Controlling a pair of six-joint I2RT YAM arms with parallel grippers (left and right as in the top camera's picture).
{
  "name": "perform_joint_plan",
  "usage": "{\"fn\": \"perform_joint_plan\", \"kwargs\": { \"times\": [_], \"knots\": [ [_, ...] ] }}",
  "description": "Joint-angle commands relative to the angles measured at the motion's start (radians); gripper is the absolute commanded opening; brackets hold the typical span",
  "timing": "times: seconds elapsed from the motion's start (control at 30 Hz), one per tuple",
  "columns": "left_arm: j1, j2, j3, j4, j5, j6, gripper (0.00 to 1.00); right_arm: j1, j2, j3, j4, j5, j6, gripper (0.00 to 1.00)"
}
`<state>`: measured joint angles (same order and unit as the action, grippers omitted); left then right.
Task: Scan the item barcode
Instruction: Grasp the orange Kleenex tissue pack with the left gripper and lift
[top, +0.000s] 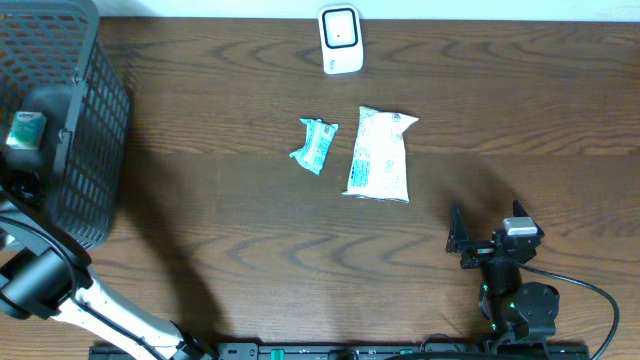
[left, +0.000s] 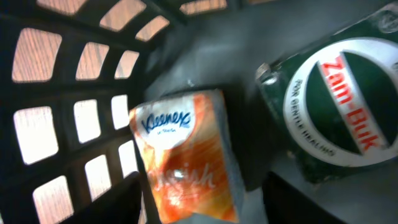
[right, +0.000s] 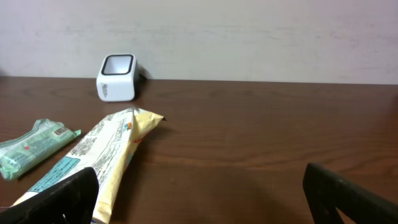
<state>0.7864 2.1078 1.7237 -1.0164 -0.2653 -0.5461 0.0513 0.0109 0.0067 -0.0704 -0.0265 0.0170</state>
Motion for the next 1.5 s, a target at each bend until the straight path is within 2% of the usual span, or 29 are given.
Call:
{"fn": "perform_joint_plan", "kwargs": {
  "times": [0.0, 0.17, 0.23, 0.4, 0.5, 0.7, 0.83, 0.97, 1.03, 1.2, 1.33, 1.47],
  "knots": [
    [0.0, 0.024, -0.025, 0.009, -0.016, -0.009, 0.58, 0.007, -0.005, -0.001, -0.005, 0.002, -0.007, 0.99],
    [0.0, 0.061, -0.035, 0.012, -0.016, -0.008, 0.57, 0.007, -0.005, -0.001, -0.005, 0.001, -0.007, 0.99],
    [0.0, 0.074, -0.038, 0.008, -0.016, -0.008, 0.53, 0.007, -0.005, -0.001, -0.005, 0.002, -0.007, 0.99],
    [0.0, 0.08, -0.04, 0.005, -0.016, -0.008, 0.27, 0.007, -0.005, -0.001, -0.005, 0.002, -0.007, 0.99],
    [0.0, 0.08, -0.039, -0.001, -0.016, 0.04, 0.08, 0.006, -0.005, -0.001, -0.005, 0.001, -0.007, 0.99],
    [-0.002, 0.033, 0.001, -0.055, -0.016, 0.051, 0.07, 0.006, -0.005, -0.001, -0.005, 0.002, -0.007, 0.99],
    [-0.006, -0.072, 0.026, -0.053, -0.013, 0.047, 0.07, 0.007, -0.005, -0.001, -0.005, 0.001, -0.007, 0.99],
    [-0.007, -0.217, 0.037, -0.028, 0.004, -0.018, 0.07, 0.007, -0.005, -0.001, -0.005, 0.002, -0.007, 0.99],
    [-0.007, -0.3, 0.037, 0.013, 0.066, -0.037, 0.07, 0.007, -0.005, -0.001, -0.005, 0.001, -0.007, 0.99],
    [-0.01, -0.509, 0.037, 0.212, 0.435, -0.056, 0.07, 0.006, -0.005, -0.001, -0.005, 0.001, -0.007, 0.99],
    [-0.044, -0.621, 0.037, 0.362, 0.756, -0.154, 0.07, 0.006, -0.005, -0.001, -0.005, 0.001, -0.007, 0.99],
    [-0.165, -0.667, 0.037, 0.436, 0.895, -0.127, 0.07, 0.007, -0.005, -0.001, -0.005, 0.001, -0.007, 0.99]
  ]
}}
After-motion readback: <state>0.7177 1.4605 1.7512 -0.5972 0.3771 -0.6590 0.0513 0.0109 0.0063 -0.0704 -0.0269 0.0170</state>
